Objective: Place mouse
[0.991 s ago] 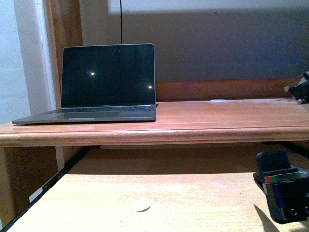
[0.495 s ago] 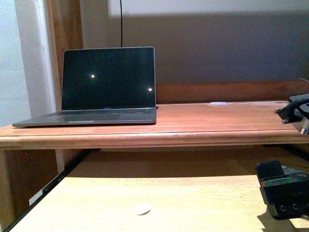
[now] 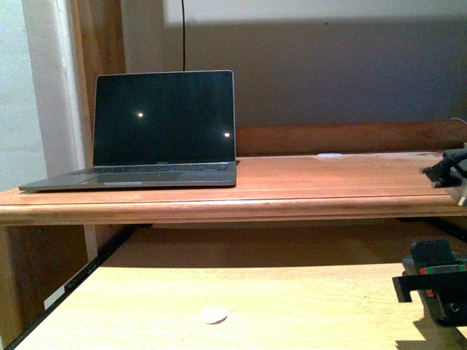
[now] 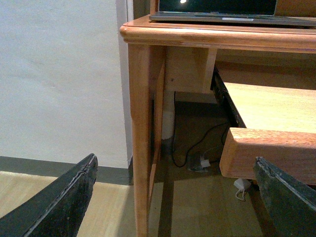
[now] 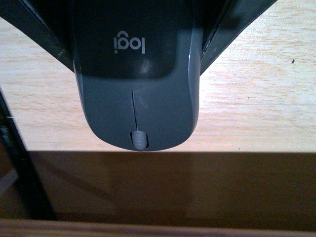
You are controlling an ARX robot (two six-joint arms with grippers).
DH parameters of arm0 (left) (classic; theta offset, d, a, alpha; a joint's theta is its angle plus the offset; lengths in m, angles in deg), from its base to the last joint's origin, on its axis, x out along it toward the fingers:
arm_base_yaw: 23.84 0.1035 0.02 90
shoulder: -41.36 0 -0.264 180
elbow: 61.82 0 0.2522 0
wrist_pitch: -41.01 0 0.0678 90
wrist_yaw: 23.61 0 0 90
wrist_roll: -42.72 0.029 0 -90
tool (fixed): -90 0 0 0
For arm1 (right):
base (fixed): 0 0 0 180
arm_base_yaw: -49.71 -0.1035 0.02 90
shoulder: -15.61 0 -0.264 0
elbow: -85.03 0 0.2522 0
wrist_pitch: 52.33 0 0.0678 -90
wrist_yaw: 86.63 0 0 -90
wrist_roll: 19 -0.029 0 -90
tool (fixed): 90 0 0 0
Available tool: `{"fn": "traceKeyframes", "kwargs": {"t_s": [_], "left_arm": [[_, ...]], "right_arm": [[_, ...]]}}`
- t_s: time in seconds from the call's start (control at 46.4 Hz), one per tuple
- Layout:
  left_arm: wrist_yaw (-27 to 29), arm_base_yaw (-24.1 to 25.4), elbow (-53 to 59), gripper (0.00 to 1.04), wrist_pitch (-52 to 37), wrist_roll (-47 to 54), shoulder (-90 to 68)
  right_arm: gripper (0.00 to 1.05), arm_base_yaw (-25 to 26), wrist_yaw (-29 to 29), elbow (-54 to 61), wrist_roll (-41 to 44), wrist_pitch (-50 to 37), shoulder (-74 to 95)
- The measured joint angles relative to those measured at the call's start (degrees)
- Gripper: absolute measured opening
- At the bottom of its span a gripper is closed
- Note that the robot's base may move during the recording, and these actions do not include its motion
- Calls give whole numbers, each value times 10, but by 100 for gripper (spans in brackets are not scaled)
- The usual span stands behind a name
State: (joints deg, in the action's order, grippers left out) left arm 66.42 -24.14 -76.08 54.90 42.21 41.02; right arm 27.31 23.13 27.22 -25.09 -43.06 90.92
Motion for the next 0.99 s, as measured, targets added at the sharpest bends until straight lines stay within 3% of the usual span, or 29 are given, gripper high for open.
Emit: {"fn": "traceKeyframes", "kwargs": {"t_s": [0.301,0.689,0.991], "left_arm": [[0,0,0,97,0,0,0],[0,0,0,97,0,0,0],[0,0,0,97,0,0,0]], "right_arm": [[55,-8,3,-32,-20,29,-82],[55,-72,66,-409,-49,120,209],[55,-80,119,-575,-50,158,374]]}}
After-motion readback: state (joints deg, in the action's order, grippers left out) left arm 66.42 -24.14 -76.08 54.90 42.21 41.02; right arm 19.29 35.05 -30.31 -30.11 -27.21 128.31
